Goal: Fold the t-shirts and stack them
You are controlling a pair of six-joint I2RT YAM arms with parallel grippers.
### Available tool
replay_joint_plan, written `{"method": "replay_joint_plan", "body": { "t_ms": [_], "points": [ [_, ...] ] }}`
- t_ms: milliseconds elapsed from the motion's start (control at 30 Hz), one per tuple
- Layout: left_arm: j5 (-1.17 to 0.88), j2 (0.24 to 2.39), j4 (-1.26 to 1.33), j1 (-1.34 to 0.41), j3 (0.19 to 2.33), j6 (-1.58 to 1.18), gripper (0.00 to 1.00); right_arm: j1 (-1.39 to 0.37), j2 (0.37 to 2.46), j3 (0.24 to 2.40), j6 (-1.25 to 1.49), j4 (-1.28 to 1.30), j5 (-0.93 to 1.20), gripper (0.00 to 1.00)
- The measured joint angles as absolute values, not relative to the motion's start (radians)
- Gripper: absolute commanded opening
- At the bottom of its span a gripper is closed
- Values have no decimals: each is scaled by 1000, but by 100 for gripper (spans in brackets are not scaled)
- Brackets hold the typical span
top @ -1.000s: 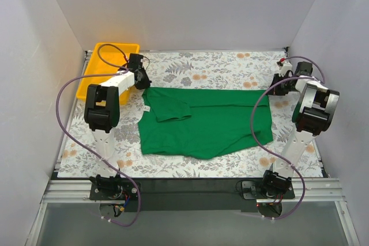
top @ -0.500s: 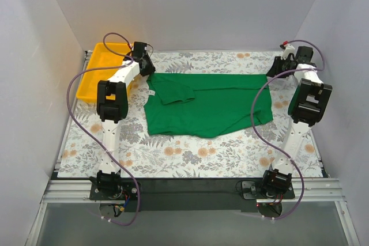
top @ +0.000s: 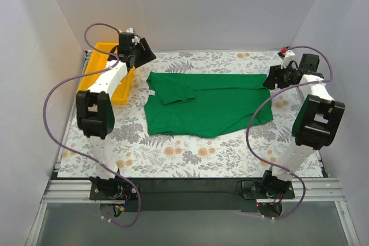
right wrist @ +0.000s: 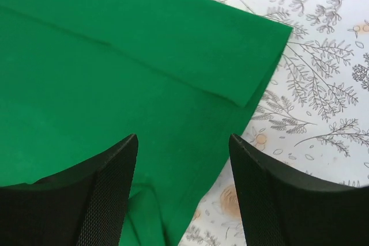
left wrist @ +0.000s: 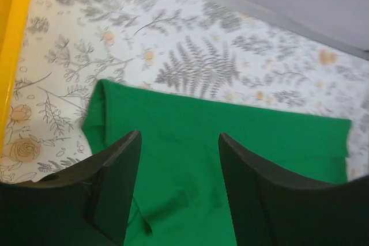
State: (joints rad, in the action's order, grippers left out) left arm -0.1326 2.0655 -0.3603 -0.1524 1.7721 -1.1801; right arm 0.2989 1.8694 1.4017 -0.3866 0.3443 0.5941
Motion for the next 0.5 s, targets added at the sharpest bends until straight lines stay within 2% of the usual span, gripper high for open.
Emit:
{"method": "replay_joint_plan", "body": {
  "t_ms": [133,300,500],
  "points": [
    [-169,1733,-267,-154,1502,-1159,64,294,1670,1229,-513,389,660,68],
    [-216,1337,-194,-153,1166,-1126,67,283,1534,1050,-598,467,674,64],
    [-311,1115,-231,-153,904,-1120,67,283,1460,932,-596,519,642,61]
  ]
}}
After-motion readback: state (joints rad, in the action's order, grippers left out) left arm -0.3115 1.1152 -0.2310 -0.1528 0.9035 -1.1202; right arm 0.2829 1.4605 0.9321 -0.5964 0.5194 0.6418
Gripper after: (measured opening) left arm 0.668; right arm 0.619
